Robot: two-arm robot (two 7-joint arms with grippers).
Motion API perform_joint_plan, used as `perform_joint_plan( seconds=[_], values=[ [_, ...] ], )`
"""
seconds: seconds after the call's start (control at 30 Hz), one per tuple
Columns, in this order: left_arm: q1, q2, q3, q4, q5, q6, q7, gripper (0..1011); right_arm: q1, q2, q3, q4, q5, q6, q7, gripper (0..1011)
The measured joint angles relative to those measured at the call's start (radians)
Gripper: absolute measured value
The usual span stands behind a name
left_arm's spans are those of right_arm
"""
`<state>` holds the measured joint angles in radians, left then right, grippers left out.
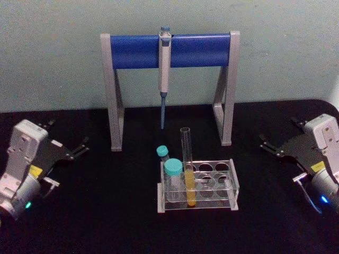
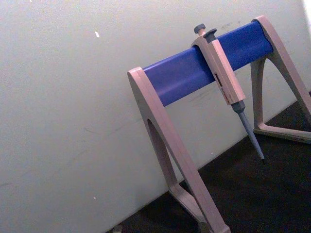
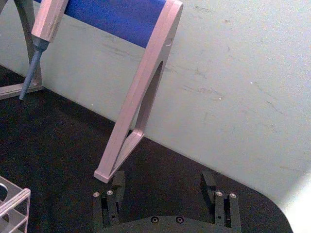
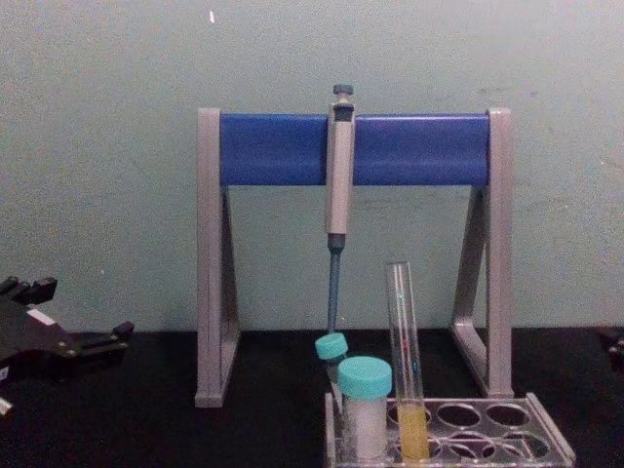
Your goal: Pick up the test tube from the test tube rack, shake it, then place it back into the test tube rack.
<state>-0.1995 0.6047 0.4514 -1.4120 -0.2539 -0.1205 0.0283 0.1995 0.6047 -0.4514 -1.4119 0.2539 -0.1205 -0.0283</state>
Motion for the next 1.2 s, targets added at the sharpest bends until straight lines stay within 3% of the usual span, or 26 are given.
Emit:
perform_joint_plan(
  seconds=[1.2],
  values=[
    [0.0, 0.0, 0.0, 0.0, 0.0, 0.0, 0.0, 1001, 0.0, 0.0, 0.0, 0.0, 0.0, 0.0, 0.0, 1000]
  ],
)
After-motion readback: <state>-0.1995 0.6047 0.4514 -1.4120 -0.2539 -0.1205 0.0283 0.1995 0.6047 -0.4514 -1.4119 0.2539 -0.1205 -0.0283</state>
